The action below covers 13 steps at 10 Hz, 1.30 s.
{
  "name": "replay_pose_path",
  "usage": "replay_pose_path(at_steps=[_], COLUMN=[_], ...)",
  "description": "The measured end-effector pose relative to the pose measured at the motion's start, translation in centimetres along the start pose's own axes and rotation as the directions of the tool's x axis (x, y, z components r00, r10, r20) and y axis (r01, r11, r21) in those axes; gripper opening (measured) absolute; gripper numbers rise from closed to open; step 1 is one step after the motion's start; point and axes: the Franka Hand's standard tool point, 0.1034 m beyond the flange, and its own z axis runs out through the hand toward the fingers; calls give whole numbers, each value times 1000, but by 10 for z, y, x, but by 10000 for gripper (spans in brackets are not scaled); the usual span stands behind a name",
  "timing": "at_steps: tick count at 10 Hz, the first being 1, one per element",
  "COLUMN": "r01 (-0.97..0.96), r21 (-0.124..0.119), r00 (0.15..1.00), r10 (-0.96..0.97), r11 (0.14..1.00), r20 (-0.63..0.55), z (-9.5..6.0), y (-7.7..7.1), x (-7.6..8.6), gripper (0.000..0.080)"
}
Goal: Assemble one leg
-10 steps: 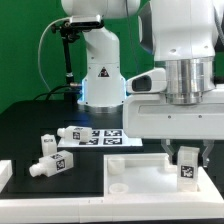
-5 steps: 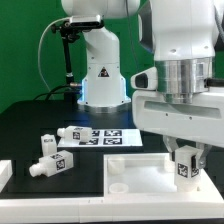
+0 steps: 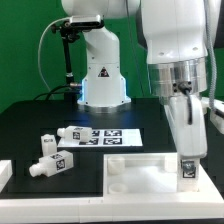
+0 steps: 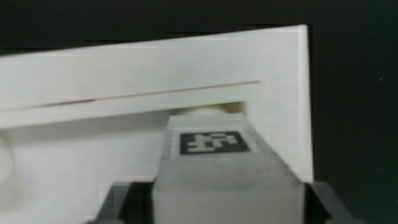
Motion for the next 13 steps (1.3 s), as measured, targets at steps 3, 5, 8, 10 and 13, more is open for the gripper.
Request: replay_pose_path(at_steps=[3,5,8,10,13], r01=[-87,-101,-84,-69,-64], r21=[0,0,12,43,37], r00=[996,995,996,997,998], r10=[87,101,84,68,63], r11=[996,995,996,997,997], r20=[7,7,15,35,30], z=[0,0,-9,-30,-25], y=[0,0,-4,-13,-11], x=[-1,-1,-4,-12,-10], gripper=[288,288,634,647,649])
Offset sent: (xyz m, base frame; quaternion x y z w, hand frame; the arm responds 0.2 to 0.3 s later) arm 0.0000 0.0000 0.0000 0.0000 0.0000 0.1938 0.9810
